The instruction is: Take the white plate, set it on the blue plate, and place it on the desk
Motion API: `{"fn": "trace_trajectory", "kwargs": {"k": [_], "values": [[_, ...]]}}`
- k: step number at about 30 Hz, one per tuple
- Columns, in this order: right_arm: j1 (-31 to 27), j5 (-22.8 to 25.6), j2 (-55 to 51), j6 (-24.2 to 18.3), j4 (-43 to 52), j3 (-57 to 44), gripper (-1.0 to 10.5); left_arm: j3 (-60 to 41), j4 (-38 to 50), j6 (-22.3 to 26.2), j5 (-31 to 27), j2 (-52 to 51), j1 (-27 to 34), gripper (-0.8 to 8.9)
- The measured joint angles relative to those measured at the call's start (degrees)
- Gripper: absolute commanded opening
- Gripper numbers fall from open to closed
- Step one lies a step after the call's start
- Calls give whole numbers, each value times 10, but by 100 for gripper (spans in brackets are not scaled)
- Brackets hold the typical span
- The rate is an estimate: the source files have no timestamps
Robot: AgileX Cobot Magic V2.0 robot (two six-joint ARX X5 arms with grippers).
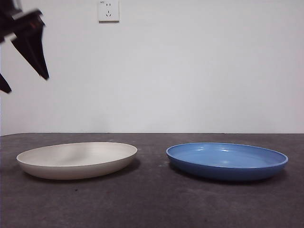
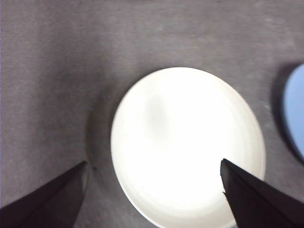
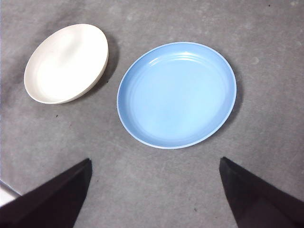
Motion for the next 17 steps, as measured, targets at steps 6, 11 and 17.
{"fn": "trace_trajectory", "kwargs": {"k": [6,11,17], "values": [[0,0,0,0,0,0,430,36,3,7,-5,93,0,437],[0,0,0,0,0,0,430,39,21,13,-24,150,0,437],[0,1,0,0,0,0,430,39,40,18,-32,199,0,437]]}}
